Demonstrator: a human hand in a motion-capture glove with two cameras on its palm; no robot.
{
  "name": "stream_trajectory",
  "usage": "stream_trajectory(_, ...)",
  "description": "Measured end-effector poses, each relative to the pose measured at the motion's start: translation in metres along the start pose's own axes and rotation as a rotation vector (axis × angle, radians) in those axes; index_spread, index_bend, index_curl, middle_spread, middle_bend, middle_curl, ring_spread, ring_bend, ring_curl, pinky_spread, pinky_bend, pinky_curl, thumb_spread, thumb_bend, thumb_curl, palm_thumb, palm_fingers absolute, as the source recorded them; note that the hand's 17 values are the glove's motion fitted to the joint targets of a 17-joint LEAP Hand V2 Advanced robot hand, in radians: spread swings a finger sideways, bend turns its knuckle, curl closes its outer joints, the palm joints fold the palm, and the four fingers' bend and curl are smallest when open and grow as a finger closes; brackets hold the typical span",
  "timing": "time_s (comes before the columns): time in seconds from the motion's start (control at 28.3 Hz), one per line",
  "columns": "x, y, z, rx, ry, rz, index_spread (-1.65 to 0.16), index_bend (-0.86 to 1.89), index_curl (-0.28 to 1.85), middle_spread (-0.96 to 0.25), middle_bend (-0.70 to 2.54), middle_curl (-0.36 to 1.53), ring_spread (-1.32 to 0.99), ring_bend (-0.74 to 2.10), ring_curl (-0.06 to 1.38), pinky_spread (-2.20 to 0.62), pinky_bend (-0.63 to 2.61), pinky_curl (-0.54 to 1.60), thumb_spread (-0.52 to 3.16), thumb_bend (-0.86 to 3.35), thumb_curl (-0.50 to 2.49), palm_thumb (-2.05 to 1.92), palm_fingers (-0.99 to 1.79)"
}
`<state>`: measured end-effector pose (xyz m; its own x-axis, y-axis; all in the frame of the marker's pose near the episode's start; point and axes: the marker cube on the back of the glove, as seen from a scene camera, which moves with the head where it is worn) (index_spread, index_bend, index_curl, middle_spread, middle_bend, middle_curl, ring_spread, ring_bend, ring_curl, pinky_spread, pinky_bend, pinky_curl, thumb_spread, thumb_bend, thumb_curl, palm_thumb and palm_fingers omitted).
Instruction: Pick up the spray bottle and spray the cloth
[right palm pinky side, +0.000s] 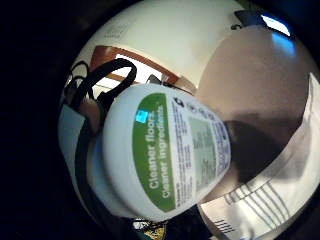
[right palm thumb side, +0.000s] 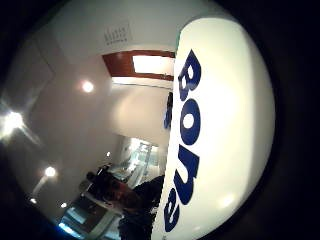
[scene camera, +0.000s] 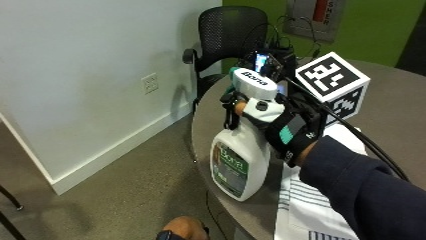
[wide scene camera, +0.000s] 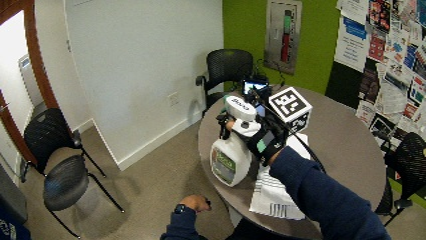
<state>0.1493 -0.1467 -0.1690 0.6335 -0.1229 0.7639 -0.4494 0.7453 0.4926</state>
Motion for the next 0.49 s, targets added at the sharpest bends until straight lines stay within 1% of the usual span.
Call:
stream_trajectory(0.28, 0.003, -0.006, 0.004, -0.016, 0.014, -0.017, -0.29, 0.15, 0.61, -0.14, 0.58, 0.53, -0.22, 0.65, 0.47, -0.28, 0.43, 0.39, 0.55, -0.02, 0.76, 1.04, 1.28)
stream_trajectory(0.39, 0.011, -0.004, 0.005, -0.055, 0.038, -0.009, -0.29, 0.16, 0.61, -0.14, 0.58, 0.54, -0.22, 0.65, 0.47, -0.28, 0.44, 0.40, 0.56, -0.03, 0.75, 1.03, 1.28)
stream_trajectory(0.49, 0.018, -0.001, 0.005, -0.110, 0.086, 0.019, -0.29, 0.16, 0.60, -0.15, 0.56, 0.53, -0.22, 0.61, 0.46, -0.26, 0.43, 0.40, 0.58, -0.04, 0.74, 1.01, 1.19)
